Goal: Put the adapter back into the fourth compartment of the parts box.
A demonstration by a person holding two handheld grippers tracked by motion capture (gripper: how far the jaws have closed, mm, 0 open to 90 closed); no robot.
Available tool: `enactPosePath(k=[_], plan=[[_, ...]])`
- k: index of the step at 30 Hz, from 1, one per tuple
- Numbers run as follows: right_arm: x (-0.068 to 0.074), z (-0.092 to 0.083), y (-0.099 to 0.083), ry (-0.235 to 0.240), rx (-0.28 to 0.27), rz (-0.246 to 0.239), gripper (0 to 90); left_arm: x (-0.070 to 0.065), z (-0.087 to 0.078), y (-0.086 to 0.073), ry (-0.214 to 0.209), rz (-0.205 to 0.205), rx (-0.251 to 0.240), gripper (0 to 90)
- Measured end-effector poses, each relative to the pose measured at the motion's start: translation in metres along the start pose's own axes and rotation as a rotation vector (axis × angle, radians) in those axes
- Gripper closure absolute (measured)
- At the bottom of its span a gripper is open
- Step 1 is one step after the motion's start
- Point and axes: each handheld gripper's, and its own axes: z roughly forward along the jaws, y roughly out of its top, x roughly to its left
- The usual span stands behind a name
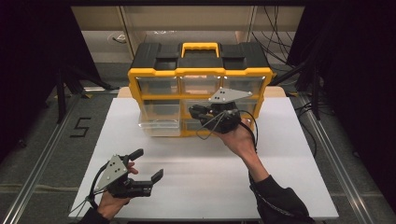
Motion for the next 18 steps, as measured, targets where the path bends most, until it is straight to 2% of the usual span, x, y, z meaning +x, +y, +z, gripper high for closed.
enactPosePath(k=[18], plan=[[0.008,0.019,0.017,0.022,0.01,-0.019,76.5,0.0,0.0,0.0,0.0,0.0,-0.002,4.9]])
